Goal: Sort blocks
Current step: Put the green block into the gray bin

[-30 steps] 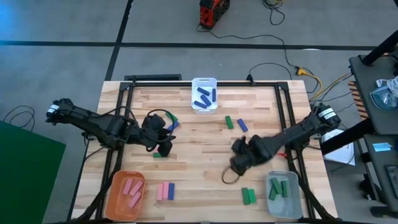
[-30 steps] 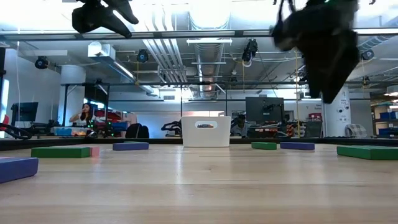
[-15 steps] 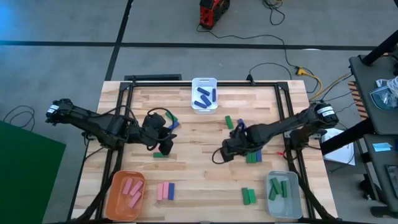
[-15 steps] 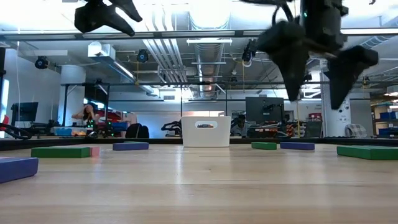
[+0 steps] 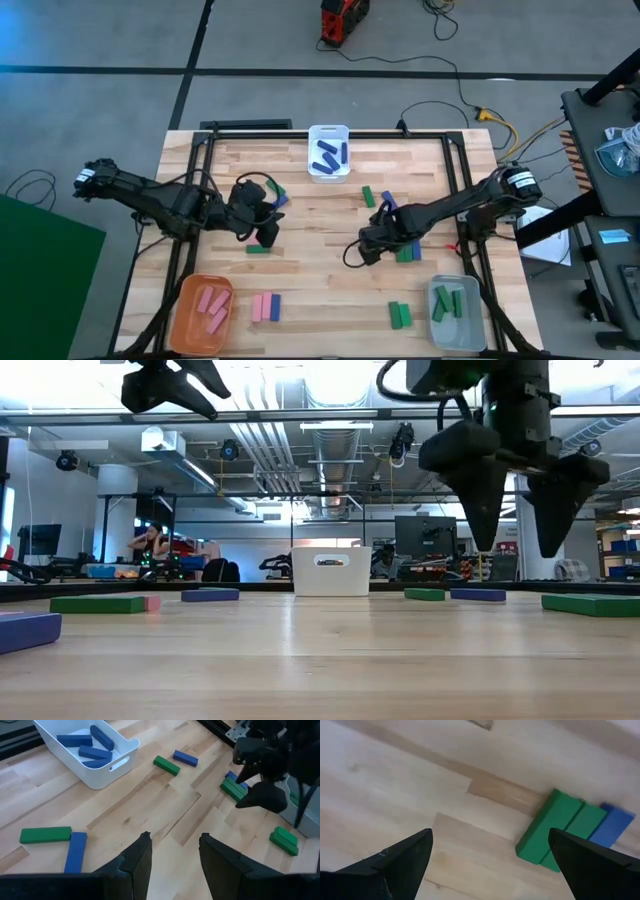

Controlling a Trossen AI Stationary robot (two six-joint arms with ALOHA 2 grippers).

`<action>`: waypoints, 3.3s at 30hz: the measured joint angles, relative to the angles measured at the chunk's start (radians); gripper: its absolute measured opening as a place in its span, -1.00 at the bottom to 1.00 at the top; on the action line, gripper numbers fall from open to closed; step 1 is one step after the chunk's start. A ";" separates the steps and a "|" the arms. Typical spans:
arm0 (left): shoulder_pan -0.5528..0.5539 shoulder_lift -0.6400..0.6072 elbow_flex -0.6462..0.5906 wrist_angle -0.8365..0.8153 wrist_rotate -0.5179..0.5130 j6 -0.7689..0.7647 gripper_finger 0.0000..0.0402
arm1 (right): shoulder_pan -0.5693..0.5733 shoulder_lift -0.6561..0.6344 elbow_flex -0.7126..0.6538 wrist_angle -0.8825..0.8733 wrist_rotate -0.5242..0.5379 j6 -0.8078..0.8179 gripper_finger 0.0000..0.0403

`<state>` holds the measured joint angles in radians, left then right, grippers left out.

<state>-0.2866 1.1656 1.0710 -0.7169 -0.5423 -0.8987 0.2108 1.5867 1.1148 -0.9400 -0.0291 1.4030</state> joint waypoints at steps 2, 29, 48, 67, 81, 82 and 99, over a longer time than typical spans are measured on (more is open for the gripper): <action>0.001 0.000 0.000 0.000 -0.001 0.000 -0.29 | -0.002 0.000 -0.007 0.000 -0.016 0.033 0.93; 0.001 0.000 0.000 -0.002 -0.011 0.004 -0.29 | -0.006 -0.001 -0.172 0.208 -0.020 0.177 0.93; 0.001 0.000 0.000 -0.003 -0.018 0.005 -0.29 | -0.007 -0.001 -0.131 0.120 -0.020 0.142 0.93; 0.003 0.000 0.000 -0.002 -0.028 0.004 -0.29 | -0.007 0.002 -0.236 0.242 0.004 0.163 0.93; 0.014 0.000 0.000 -0.002 -0.028 0.007 -0.29 | -0.006 0.001 -0.245 0.237 0.003 0.130 0.38; 0.014 0.000 0.000 -0.002 -0.028 0.007 -0.29 | -0.006 0.001 -0.246 0.240 0.003 0.130 0.32; 0.014 0.000 0.000 -0.002 -0.028 0.007 -0.29 | -0.006 0.001 -0.250 0.256 0.004 0.078 -0.53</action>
<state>-0.2726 1.1660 1.0710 -0.7193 -0.5705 -0.8913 0.2047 1.5879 0.8650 -0.6839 -0.0250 1.4811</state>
